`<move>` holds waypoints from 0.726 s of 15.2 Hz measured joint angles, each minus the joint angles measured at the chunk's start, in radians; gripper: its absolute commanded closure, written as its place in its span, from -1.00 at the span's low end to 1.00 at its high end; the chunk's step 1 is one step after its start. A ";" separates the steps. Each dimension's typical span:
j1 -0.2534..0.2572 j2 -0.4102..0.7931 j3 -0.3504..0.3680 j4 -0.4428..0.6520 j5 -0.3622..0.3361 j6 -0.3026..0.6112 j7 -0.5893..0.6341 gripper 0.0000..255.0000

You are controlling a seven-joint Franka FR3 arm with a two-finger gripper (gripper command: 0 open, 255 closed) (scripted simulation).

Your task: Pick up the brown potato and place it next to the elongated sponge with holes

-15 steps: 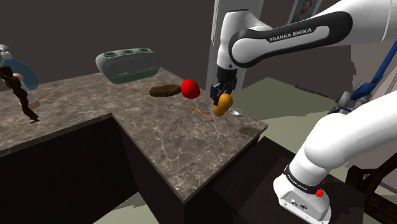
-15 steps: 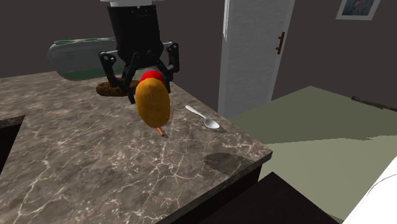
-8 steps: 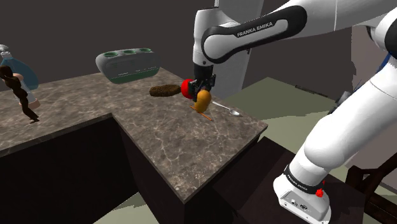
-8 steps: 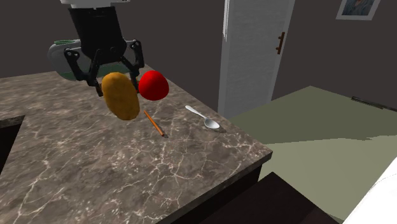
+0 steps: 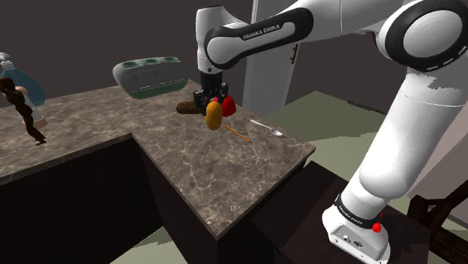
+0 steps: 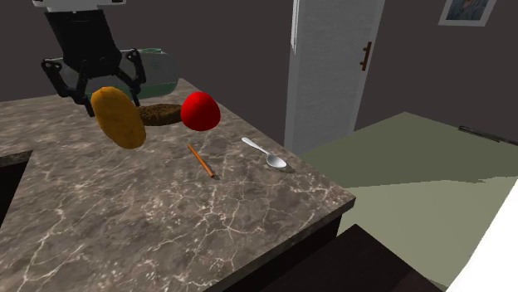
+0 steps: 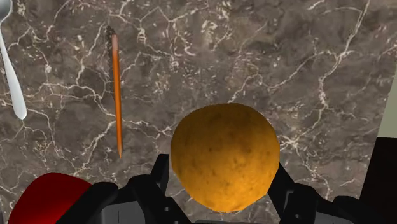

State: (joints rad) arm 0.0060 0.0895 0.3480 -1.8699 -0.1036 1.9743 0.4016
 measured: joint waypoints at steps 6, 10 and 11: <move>0.073 0.281 0.007 0.385 -0.096 -0.127 0.072 1.00; 0.127 0.433 -0.002 0.592 -0.138 -0.189 0.094 1.00; 0.129 0.442 -0.003 0.595 -0.141 -0.183 0.096 1.00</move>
State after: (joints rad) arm 0.1350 0.5319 0.3453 -1.2751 -0.2447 1.7913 0.4972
